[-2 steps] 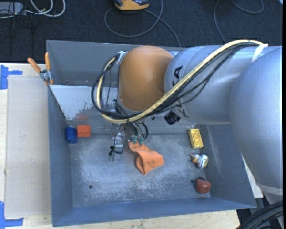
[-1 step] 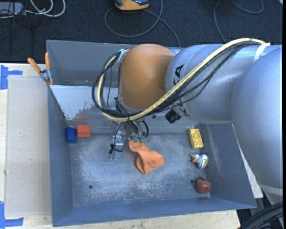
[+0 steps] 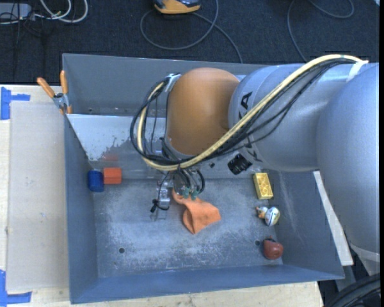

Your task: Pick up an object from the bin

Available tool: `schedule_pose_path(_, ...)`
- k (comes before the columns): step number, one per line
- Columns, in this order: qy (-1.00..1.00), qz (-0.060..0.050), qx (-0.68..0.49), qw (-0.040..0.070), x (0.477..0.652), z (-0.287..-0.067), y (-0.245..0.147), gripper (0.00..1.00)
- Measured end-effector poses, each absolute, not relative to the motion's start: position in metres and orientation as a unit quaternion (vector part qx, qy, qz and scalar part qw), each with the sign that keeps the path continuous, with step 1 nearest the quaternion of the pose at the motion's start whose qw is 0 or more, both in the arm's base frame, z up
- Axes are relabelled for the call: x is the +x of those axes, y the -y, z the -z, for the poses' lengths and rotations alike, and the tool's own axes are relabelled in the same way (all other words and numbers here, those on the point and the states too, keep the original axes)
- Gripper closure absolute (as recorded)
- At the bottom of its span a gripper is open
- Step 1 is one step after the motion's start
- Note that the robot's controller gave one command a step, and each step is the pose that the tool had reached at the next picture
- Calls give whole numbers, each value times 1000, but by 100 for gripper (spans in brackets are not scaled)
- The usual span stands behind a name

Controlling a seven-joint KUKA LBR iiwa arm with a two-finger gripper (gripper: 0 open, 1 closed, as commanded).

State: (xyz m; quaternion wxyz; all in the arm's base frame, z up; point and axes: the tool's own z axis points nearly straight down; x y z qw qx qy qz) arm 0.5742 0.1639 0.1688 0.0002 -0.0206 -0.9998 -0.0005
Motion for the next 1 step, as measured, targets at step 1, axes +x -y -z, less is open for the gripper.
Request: schedule_pose_path(1,999,0,-47,4,555,-171,-132,0)
